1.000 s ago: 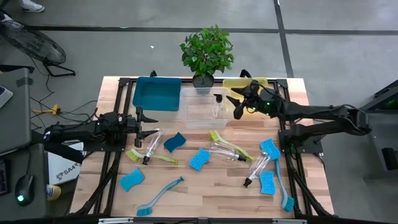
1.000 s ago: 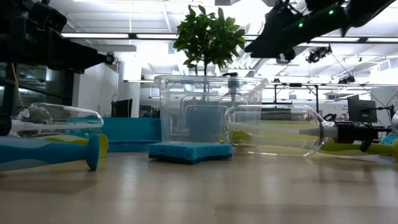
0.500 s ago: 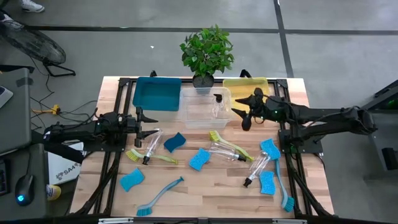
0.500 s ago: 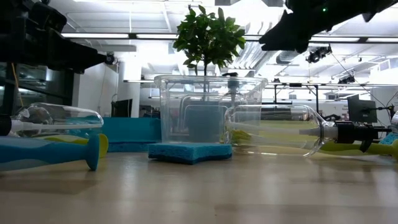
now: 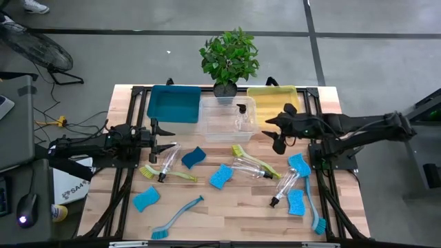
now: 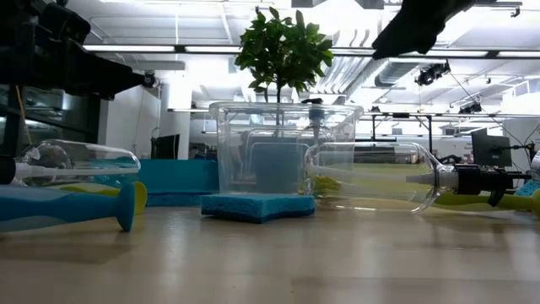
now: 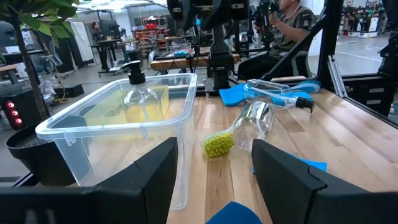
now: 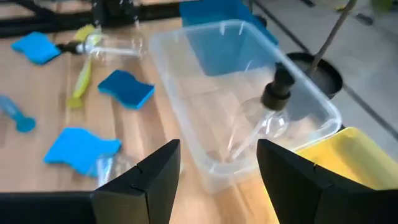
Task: Pick & Place Kitchen Sink Supplies
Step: Put the right transparent soap dispenser into the transparent bin
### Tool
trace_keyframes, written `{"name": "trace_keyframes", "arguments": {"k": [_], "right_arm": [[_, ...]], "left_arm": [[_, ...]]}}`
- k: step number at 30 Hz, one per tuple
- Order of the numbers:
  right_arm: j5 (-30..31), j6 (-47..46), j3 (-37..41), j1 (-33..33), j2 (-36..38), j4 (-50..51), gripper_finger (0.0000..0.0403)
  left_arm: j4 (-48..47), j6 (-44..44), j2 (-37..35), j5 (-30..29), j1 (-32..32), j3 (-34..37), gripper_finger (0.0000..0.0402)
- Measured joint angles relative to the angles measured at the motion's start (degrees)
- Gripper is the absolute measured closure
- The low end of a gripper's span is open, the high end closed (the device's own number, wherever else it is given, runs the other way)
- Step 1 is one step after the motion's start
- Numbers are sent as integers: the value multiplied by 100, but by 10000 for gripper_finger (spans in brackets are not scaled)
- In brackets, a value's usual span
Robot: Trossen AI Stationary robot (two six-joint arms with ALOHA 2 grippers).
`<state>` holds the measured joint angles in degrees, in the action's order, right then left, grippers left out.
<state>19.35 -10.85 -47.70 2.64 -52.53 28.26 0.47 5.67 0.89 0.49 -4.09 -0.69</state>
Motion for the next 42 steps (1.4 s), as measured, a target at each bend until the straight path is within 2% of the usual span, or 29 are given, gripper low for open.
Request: {"name": "trace_keyframes", "arguments": {"k": [11,25,35,42], "right_arm": [[-89,-1005,-602,629,-823,1231,197],[-989,-2187,-1147,1214,-2085,1813,197],[-1658,-2941,-1152,1459,-2364,2091,197],[-1597,-3145,-1152,1633,-2364,2168,197]], "left_arm": [[0,-1,1,0,-1,0,200],[0,-2,1,0,0,0,200],[0,-2,2,0,-1,0,200],[0,-2,1,-1,-1,0,200]]}}
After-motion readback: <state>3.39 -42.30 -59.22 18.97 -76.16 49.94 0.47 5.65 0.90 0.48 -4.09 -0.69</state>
